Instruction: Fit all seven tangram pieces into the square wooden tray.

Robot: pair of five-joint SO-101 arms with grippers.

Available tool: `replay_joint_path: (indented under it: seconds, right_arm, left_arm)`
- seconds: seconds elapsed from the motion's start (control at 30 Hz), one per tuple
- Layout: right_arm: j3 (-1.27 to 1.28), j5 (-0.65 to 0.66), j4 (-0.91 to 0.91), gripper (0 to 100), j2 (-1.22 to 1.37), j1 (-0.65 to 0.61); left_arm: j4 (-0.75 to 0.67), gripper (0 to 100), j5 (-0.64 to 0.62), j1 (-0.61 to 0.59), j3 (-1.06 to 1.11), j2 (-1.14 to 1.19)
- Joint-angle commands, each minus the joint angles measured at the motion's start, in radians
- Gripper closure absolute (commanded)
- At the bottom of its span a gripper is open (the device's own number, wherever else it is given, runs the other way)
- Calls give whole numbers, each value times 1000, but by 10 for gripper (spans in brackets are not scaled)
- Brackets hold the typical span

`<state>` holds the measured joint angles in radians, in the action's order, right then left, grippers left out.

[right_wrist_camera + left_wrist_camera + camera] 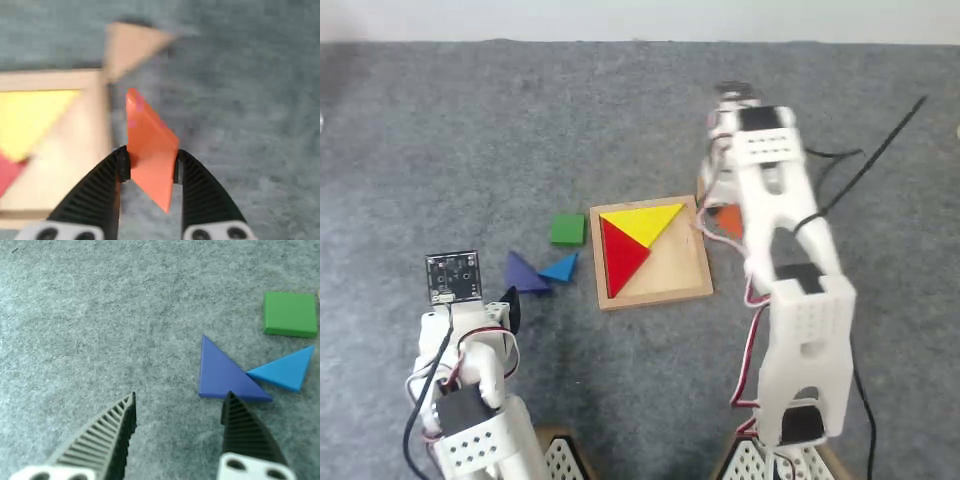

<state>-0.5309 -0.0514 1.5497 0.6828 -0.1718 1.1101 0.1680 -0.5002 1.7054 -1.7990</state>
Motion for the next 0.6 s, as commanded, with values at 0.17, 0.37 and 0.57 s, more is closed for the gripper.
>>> replay_joint_path:
  seconds: [0.17,0.37,0.57]
  right_arm:
    - [-71,83,5,970,70,53]
    - [-69,29,-4,847,4,68]
    - [-68,26,-2,873,-36,91]
  left_arm:
    - [5,731,9,5,-22,-15]
    - [5,731,9,5,-22,-15]
    - [5,731,9,5,-22,-15]
